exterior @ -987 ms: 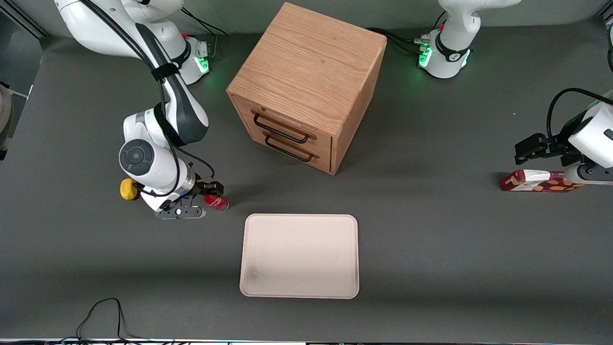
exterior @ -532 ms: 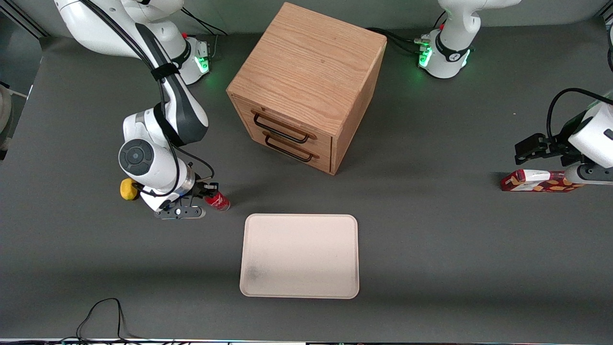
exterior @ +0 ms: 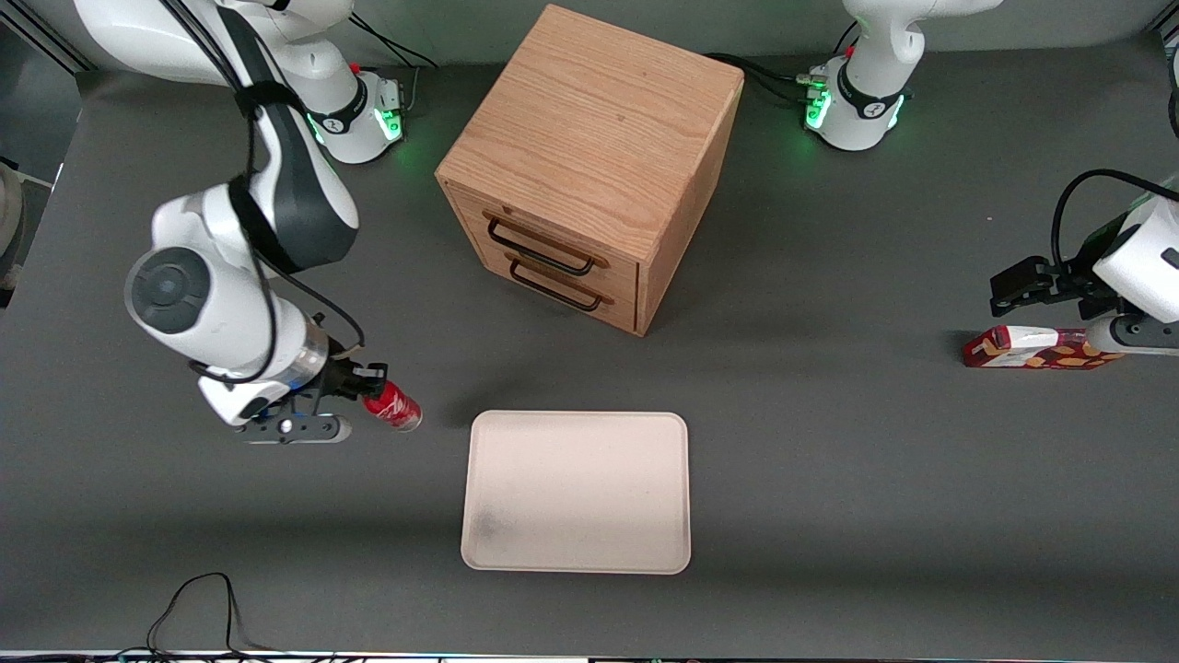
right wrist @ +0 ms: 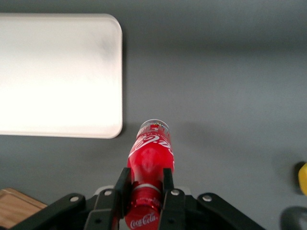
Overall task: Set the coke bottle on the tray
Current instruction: 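Lift the bottle and carry it with the right gripper onto the white tray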
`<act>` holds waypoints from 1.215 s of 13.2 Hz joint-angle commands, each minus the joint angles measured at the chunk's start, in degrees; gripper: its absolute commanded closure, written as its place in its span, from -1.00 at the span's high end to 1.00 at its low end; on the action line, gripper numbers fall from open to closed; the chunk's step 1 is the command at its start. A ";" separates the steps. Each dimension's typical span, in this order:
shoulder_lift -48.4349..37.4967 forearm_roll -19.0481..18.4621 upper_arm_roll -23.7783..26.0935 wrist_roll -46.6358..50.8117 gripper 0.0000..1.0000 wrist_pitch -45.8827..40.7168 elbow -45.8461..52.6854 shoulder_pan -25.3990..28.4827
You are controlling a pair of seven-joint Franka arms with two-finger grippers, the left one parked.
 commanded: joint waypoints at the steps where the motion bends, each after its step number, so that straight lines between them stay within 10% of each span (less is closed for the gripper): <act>1: 10.90 0.98 0.15 -0.45 -1.00 -5.75 20.02 -0.14; 5: 22.86 3.01 3.21 -0.45 -1.00 -4.55 36.33 -1.28; 16: 31.58 2.74 4.55 0.16 -1.00 15.59 32.58 0.56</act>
